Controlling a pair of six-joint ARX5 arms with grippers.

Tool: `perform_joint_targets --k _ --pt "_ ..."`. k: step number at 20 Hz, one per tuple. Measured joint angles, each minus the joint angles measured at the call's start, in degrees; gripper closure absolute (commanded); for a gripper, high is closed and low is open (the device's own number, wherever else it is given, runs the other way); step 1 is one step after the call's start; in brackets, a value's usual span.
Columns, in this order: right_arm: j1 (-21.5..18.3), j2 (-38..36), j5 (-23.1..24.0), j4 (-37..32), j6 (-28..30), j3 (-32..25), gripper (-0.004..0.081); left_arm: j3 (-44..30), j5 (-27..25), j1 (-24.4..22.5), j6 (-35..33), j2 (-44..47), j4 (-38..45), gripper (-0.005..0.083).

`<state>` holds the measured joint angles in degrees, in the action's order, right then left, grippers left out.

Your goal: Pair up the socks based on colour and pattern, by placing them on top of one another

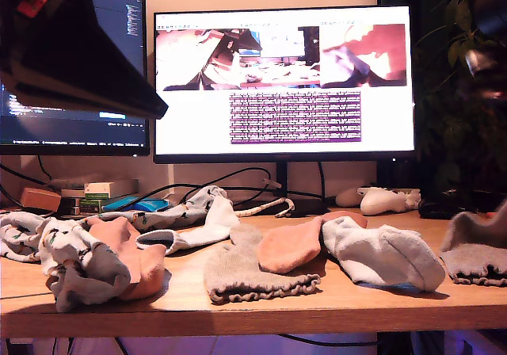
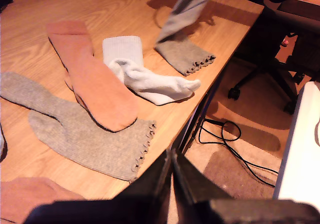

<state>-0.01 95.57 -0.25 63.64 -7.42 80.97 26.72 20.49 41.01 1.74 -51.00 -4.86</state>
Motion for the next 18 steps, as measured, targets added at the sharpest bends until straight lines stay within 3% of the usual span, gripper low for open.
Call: perform_joint_targets --k 3,5,11,12,15,18 --pt "0.0 0.0 -1.4 -5.5 -1.5 5.3 0.0447 0.0 0.0 0.0 0.0 0.0 -1.6 0.0797" --pt "0.1 -0.1 -2.1 -4.3 1.7 8.6 0.0466 0.0 0.0 0.0 0.0 0.0 -2.4 0.0797" --pt "0.5 -0.5 -2.1 9.7 7.5 9.2 0.077 0.0 -1.1 0.0 -0.6 0.0 -2.8 0.0797" --pt "0.5 -0.4 -1.6 11.6 7.5 9.2 0.0782 0.0 -1.5 0.0 -0.6 0.0 -2.8 0.0797" --pt "0.5 0.1 0.8 11.0 7.7 7.1 0.0783 0.0 -2.2 0.0 -1.9 0.0 -2.8 0.0797" --pt "0.5 0.4 0.9 7.3 7.7 -1.3 0.0783 0.0 -2.2 0.0 -1.9 0.0 -2.8 0.0797"
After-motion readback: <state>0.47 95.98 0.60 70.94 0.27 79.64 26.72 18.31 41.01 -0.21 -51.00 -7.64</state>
